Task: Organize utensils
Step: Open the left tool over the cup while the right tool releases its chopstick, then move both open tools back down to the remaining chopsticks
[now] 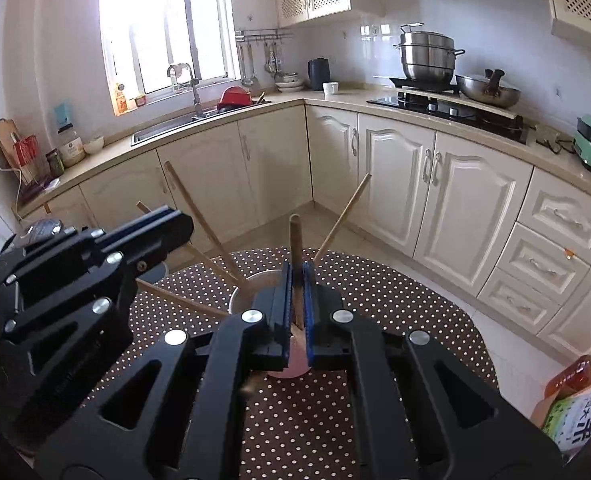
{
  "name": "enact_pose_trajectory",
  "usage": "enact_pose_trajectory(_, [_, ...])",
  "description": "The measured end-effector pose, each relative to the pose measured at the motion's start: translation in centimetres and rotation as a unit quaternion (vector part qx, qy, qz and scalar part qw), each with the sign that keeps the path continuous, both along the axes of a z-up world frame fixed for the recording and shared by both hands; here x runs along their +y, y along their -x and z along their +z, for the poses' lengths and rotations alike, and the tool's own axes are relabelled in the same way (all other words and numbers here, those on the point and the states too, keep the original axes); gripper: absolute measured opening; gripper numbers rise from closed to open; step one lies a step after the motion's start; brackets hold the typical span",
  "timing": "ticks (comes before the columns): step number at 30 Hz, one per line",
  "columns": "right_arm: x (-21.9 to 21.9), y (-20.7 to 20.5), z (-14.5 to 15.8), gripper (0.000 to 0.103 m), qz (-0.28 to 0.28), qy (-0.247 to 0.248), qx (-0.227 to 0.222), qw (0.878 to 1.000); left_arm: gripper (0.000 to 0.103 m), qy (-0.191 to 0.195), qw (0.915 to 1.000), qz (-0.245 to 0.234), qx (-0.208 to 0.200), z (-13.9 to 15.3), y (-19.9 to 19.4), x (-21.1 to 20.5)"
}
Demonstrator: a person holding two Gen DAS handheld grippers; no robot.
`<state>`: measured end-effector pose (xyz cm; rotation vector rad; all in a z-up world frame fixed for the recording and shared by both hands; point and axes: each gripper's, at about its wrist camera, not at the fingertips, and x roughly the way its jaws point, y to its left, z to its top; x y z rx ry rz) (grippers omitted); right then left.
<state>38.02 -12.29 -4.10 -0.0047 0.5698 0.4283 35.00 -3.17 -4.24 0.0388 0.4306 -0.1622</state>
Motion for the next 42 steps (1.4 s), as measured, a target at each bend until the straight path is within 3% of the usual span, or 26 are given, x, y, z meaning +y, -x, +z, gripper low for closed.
enact_pose_trajectory(5, [0.0, 0.5, 0.1, 0.008, -0.002, -0.013, 0.003, 1.000, 0.007, 0.020, 0.9996, -0.005, 0.019, -0.1, 0.0, 0.4])
enact_pose_trajectory(7, [0.0, 0.8, 0.1, 0.009, -0.001, -0.015, 0.006, 1.000, 0.023, 0.028, 0.9992, -0.009, 0.026, -0.1, 0.0, 0.6])
enact_pose_trajectory(11, [-0.2, 1.3, 0.3, 0.009, 0.000, -0.020, 0.008, 1.000, 0.031, 0.044, 0.9984, -0.008, 0.035, 0.0, 0.4, 0.9])
enact_pose_trajectory(15, [-0.5, 2.3, 0.9, 0.010, 0.003, -0.028, 0.001, 1.000, 0.042, 0.045, 0.9988, -0.002, 0.019, 0.7, 1.7, 1.1])
enact_pose_trajectory(20, [-1.0, 3.9, 2.0, 0.024, -0.002, -0.035, -0.019, 0.999, 0.054, 0.054, 0.9985, 0.006, 0.001, 1.8, 3.6, 1.8])
enact_pose_trajectory(25, [-2.0, 6.2, 2.8, 0.049, -0.020, -0.047, -0.051, 0.997, 0.061, 0.053, 0.9982, 0.012, -0.024, 3.0, 6.0, 2.2])
enact_pose_trajectory(28, [-2.1, 7.7, 3.2, 0.051, -0.024, -0.046, -0.069, 0.996, 0.070, 0.053, 0.9973, 0.023, -0.046, 3.6, 8.1, 2.4])
enact_pose_trajectory(37, [-1.5, 13.1, 3.0, 0.063, -0.058, -0.009, -0.153, 0.986, 0.074, 0.024, 0.9936, 0.050, -0.099, 3.8, 13.9, 2.5])
enact_pose_trajectory(42, [-1.2, 15.3, 1.4, 0.066, -0.070, -0.002, -0.170, 0.983, 0.075, 0.029, 0.9937, 0.053, -0.094, 2.7, 16.1, 3.2])
